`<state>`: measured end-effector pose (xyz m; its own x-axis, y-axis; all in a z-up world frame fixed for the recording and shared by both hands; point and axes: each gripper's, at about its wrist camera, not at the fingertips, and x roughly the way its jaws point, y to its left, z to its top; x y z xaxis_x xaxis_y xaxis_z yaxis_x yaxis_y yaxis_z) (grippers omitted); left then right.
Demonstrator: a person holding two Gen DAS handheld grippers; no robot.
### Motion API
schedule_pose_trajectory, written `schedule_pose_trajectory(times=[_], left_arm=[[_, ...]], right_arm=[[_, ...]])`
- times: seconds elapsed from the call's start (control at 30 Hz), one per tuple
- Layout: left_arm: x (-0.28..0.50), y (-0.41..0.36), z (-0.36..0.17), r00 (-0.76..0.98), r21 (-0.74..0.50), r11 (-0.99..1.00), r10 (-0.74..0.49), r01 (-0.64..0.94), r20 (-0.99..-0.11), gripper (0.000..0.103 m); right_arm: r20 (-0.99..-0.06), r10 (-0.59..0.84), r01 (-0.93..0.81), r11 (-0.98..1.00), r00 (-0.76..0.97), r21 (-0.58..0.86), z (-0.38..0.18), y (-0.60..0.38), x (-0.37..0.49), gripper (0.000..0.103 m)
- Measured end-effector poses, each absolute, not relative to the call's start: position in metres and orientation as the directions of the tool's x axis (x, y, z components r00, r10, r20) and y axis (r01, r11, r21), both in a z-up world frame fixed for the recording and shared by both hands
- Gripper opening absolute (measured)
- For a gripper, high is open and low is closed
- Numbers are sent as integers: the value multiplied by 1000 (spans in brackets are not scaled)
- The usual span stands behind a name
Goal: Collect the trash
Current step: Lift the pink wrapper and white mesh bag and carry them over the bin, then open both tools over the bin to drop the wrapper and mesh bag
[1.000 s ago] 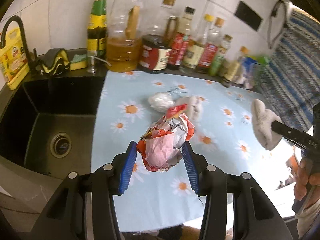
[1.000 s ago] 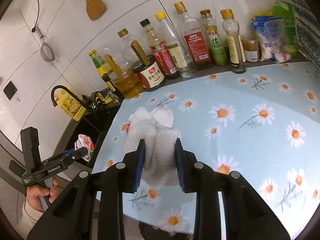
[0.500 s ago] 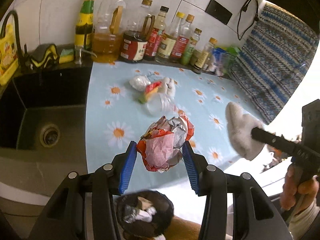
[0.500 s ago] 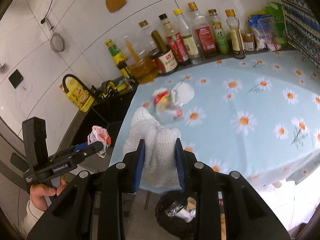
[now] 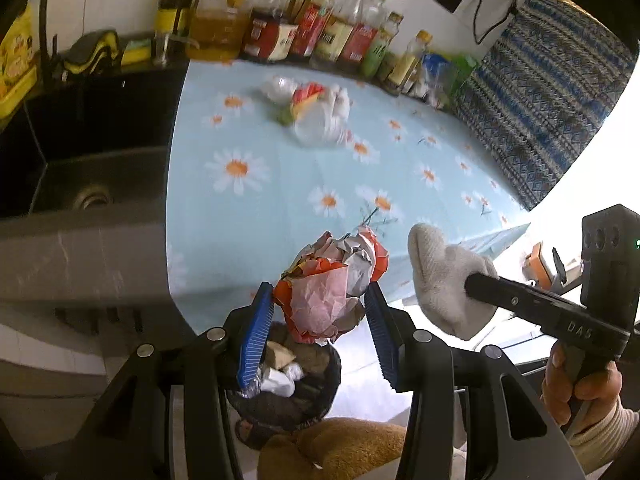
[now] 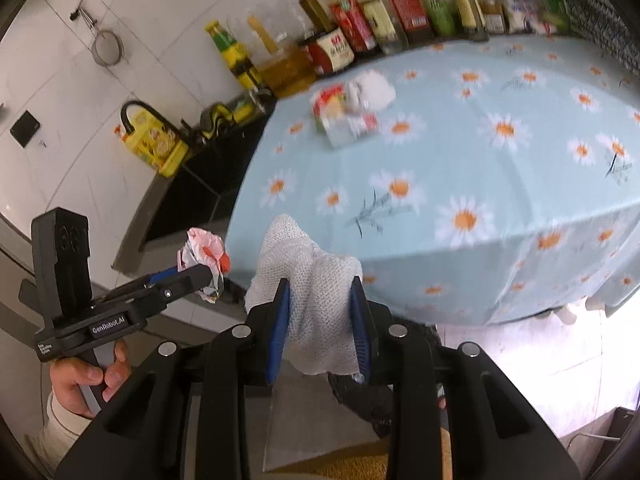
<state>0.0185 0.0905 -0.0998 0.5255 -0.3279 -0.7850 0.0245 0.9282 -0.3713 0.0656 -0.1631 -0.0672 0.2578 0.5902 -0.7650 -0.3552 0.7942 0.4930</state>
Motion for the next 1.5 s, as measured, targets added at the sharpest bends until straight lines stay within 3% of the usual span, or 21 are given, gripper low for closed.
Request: schedule_pose_trajectory(times=[0.67,1.5], left_arm=[[-8,68,-186,316,-343,933,-294,-111,-902,45],[-7,54,-370,24,-320,918,-323,-234,-946,45]], right_arm=[[-857,515,-376,793,-7,479,-169,-166,47,30],[-898,365,-230,878,-246,420,-346,-161,32,31]])
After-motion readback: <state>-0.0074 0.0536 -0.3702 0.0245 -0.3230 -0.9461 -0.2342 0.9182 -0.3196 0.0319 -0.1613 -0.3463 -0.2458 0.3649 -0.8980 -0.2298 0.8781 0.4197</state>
